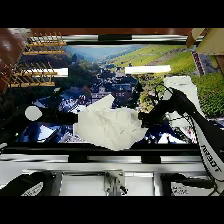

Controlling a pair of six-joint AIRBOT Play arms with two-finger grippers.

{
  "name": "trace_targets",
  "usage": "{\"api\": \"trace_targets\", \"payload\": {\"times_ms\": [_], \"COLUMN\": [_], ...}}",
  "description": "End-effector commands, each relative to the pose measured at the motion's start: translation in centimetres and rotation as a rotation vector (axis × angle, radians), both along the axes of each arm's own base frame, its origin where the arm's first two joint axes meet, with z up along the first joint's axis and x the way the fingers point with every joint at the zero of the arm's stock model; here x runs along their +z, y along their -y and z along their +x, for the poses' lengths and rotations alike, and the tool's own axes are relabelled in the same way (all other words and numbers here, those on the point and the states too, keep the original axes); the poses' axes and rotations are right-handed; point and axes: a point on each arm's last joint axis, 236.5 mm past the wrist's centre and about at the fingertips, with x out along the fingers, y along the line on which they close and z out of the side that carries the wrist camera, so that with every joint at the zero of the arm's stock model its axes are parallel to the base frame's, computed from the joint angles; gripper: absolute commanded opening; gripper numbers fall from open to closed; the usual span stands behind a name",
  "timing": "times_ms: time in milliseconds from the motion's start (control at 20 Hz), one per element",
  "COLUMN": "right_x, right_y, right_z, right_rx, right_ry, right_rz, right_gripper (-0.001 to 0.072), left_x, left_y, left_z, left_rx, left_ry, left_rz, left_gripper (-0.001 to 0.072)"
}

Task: Fold the shirts.

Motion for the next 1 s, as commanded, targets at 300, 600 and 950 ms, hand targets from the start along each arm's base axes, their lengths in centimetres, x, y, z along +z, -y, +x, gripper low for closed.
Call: {"api": "trace_targets", "payload": {"times_ms": [300,600,950], "right_x": [38.1,61.6,57.4], "right_y": [3.3,4.5,4.6], "right_z": [9.3,-6.1,-9.1], "right_rx": [0.010,-0.182,-0.146], "right_ry": [1.242,1.896,1.720], "right_rz": [-0.065,0.194,0.157], "right_gripper": [0.0063,0.0063,0.0063], "left_x": [40.3,57.7,51.2], "left_y": [-4.7,-7.5,-9.9], "left_z": [3.4,-13.3,-14.4], "left_rx": [-0.003,0.059,0.097], "left_ry": [0.992,1.418,1.167], "left_rz": [0.118,-0.158,-0.031], "left_gripper": [0.0027,0.0027,0.0027]}}
